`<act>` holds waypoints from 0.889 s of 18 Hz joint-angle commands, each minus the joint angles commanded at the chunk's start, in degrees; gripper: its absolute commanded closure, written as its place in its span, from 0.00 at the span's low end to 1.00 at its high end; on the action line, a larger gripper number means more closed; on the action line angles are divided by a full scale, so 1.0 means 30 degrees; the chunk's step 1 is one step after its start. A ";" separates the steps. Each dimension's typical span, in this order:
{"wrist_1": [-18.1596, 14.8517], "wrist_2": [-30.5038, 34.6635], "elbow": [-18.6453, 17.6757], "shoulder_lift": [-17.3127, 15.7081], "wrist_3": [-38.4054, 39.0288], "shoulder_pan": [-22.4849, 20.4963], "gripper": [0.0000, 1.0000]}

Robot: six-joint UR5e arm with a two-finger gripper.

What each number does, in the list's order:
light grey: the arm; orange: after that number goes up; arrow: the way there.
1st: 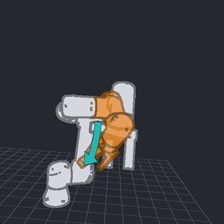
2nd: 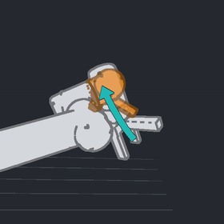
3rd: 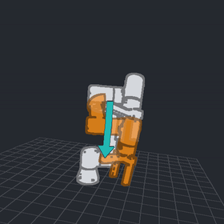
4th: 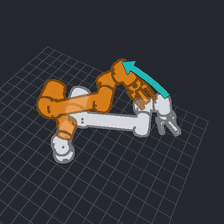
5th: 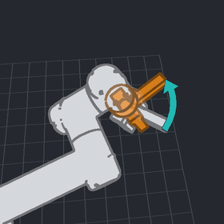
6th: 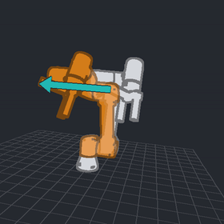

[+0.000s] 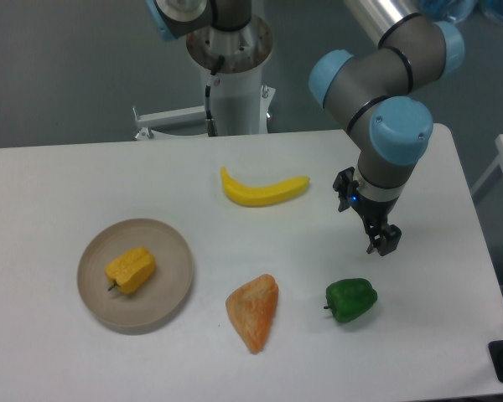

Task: Pick up the yellow pepper from the plate
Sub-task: 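Move the gripper over the yellow pepper on the beige plate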

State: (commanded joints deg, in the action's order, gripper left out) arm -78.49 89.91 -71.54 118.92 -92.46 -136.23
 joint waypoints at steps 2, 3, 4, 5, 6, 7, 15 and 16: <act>0.0000 0.0000 0.0000 0.0000 0.0029 0.0000 0.00; 0.0000 0.0000 0.0000 0.0029 0.0029 0.0029 0.00; 0.0000 -0.0029 0.0000 0.0029 0.0029 0.0058 0.00; 0.0000 -0.0116 0.0000 0.0029 0.0058 0.0030 0.00; 0.0000 -0.0233 0.0000 0.0058 0.0059 0.0029 0.00; 0.0000 -0.0379 0.0000 0.0088 0.0262 0.0029 0.00; 0.0674 -0.0615 0.0206 0.0616 1.0009 0.4213 0.00; 0.0674 -0.0615 0.0205 0.0586 1.1180 0.4915 0.00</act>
State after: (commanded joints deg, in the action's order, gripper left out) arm -76.46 88.07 -70.93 120.67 -58.92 -121.49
